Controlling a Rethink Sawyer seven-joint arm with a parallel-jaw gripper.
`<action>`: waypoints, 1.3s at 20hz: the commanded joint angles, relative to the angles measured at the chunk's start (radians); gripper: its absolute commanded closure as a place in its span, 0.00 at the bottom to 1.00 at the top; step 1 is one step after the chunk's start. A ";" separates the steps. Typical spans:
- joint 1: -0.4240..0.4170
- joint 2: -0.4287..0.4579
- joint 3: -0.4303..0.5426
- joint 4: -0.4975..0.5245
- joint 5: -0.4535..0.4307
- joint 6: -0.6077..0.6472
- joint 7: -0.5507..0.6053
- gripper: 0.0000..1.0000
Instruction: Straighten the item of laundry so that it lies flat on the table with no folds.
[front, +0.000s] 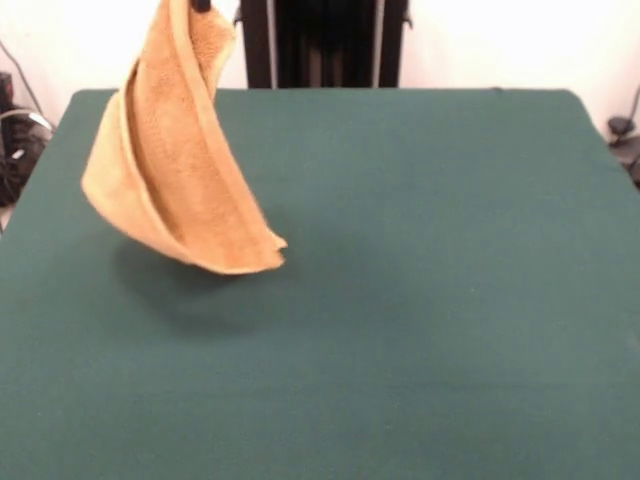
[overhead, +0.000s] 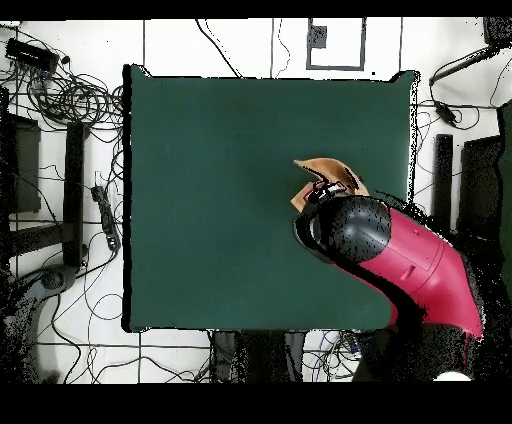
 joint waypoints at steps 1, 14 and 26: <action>0.015 0.014 0.161 0.130 -0.017 -0.015 -0.017 1.00; 0.251 0.180 0.009 -0.051 0.057 0.060 0.433 1.00; 0.223 0.215 0.053 0.031 0.152 -0.161 0.376 1.00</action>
